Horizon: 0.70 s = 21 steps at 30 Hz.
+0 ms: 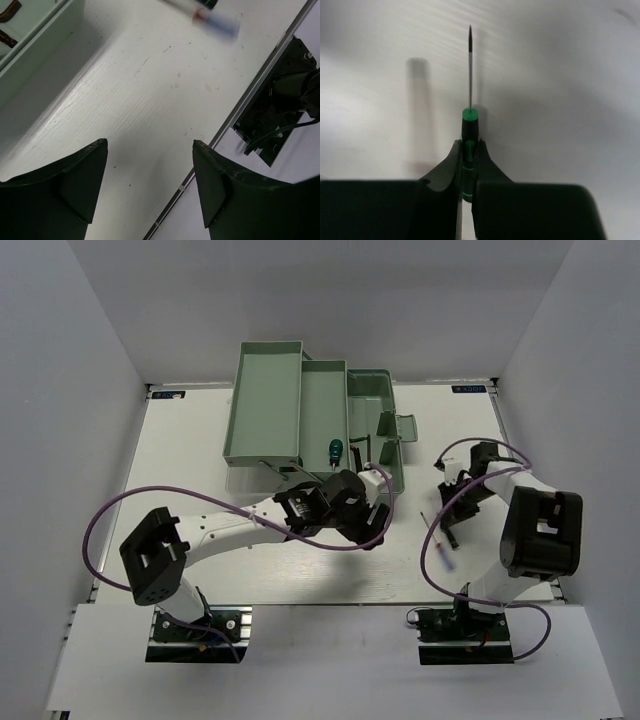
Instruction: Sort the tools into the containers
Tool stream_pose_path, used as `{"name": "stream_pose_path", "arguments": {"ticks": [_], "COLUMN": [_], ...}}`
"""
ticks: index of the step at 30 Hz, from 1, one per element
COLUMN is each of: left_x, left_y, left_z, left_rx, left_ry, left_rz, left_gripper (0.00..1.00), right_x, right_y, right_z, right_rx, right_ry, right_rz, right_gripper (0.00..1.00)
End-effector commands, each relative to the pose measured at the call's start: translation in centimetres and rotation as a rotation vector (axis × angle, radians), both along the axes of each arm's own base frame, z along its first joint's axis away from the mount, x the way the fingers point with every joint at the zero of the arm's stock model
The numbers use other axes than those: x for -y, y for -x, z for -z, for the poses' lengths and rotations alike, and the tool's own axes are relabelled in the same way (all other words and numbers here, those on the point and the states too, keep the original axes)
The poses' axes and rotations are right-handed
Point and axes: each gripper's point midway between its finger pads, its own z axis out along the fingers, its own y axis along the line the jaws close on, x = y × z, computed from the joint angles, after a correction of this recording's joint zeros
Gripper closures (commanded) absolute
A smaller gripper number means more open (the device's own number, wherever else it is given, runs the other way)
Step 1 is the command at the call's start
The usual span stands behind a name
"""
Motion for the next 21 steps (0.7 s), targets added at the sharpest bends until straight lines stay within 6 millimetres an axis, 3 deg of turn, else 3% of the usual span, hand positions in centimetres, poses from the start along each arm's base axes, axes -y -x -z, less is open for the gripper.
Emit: {"name": "stream_pose_path", "arguments": {"ticks": [1, 3, 4, 5, 6, 7, 9, 10, 11, 14, 16, 19, 21], "left_x": [0.2, -0.1, -0.5, -1.3, -1.5, -2.1, -3.8, -4.2, -5.1, -7.0, -8.1, -9.8, -11.4], "left_y": [-0.3, -0.5, -0.8, -0.8, -0.7, -0.9, -0.8, -0.7, -0.7, 0.0, 0.7, 1.2, 1.8], "left_z": [-5.9, -8.0, -8.8, -10.3, -11.3, -12.0, -13.2, -13.4, -12.4, -11.2, -10.0, -8.0, -5.2], "left_rx": [0.078, 0.109, 0.129, 0.153, 0.163, 0.18, 0.205, 0.206, 0.2, 0.177, 0.14, 0.102, 0.046], "left_ry": [0.101, 0.142, 0.153, 0.176, 0.197, 0.204, 0.215, 0.223, 0.199, 0.181, 0.166, 0.127, 0.071], "left_rz": [-0.025, -0.041, -0.06, -0.081, -0.082, -0.103, -0.136, -0.153, -0.177, -0.206, -0.224, -0.274, -0.325], "left_gripper": [0.21, 0.21, 0.21, 0.21, 0.21, 0.21, 0.21, 0.21, 0.21, 0.21, 0.21, 0.21, 0.21], "right_x": [1.9, 1.3, 0.8, -0.1, -2.0, -2.4, -4.0, -3.7, -3.7, -2.7, -3.4, -5.2, -6.1], "right_y": [0.5, -1.0, -1.4, -3.2, -3.0, -5.4, -6.4, -8.2, -8.1, -8.5, -7.5, -7.2, -7.3], "right_z": [-0.5, -2.3, -4.2, -6.4, -7.8, -11.2, -13.1, -15.4, -14.4, -14.0, -13.2, -15.2, -17.0], "right_rx": [0.012, 0.063, 0.077, 0.136, 0.132, 0.219, 0.246, 0.314, 0.245, 0.223, 0.205, 0.281, 0.341], "right_ry": [0.093, 0.049, 0.024, -0.036, -0.136, -0.161, -0.212, -0.198, -0.196, -0.159, -0.19, -0.281, -0.341], "right_rz": [0.027, 0.031, 0.037, 0.03, 0.005, -0.002, -0.008, -0.003, 0.029, 0.058, 0.032, -0.014, -0.034], "right_gripper": [1.0, 1.0, 1.0, 1.0, 1.0, 1.0, 1.0, 1.0, 1.0, 1.0, 1.0, 1.0, 1.0]}}
